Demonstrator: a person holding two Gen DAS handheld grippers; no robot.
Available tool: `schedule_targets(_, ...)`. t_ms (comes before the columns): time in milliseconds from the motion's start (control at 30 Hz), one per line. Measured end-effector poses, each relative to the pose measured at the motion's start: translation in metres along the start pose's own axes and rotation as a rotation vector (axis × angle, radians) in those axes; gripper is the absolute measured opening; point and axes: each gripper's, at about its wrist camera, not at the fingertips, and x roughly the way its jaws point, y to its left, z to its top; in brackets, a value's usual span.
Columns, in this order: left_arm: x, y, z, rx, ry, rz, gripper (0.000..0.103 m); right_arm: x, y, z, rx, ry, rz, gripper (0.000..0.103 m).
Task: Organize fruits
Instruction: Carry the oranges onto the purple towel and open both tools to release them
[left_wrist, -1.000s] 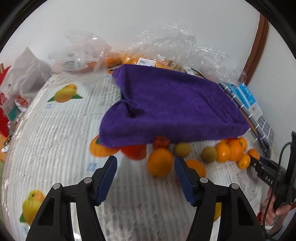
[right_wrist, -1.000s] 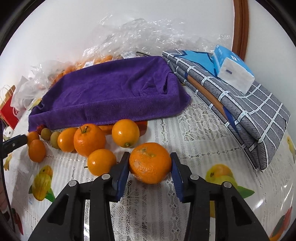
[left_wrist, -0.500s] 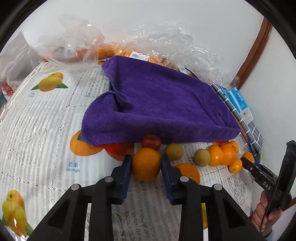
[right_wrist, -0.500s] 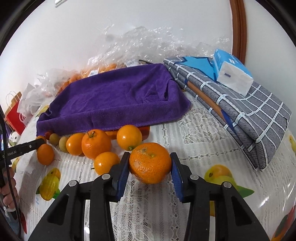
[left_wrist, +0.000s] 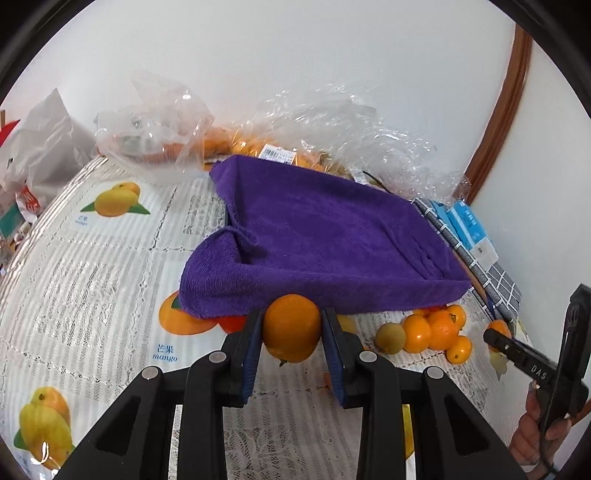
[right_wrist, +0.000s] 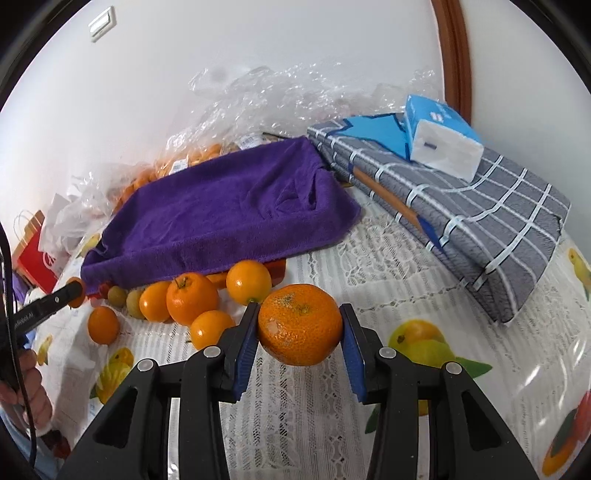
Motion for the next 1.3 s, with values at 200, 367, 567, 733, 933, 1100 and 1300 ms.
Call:
schedule_targets(200, -0.021, 0.000, 0.014, -0.013, -0.016, 0.026, 0.030, -0.021, 0.016, 0.028, -0.038, -0.052, -0.010, 0.042)
schedule_targets(367, -0.043, -0.005, 0.054, -0.004, -0.065, 0.035, 0.030, -0.020, 0.034, 0.061, -0.047, -0.093, 0.016, 0.042)
schedule_targets(567, -0.024, -0.011, 0.102, -0.009, -0.101, 0.049, 0.030, -0.005, 0.060, 0.106, -0.070, -0.129, 0.066, 0.042)
schedule_targets(733, 0.012, -0.019, 0.122, -0.008, -0.107, 0.052, 0.030, 0.020, 0.080, 0.132, -0.113, -0.142, 0.075, 0.042)
schedule_targets(933, 0.068, -0.018, 0.114, -0.003, -0.061, 0.081, 0.030, 0.072, 0.077, 0.132, -0.118, -0.081, 0.075, 0.042)
schedule_targets(1100, 0.092, -0.011, 0.103, -0.013, -0.001, 0.089, 0.030, 0.106, 0.061, 0.125, -0.097, 0.019, 0.035, 0.042)
schedule_targets(1300, 0.108, -0.003, 0.093, -0.021, 0.060, 0.103, 0.030, 0.118, 0.047, 0.122, -0.046, 0.065, 0.044, 0.042)
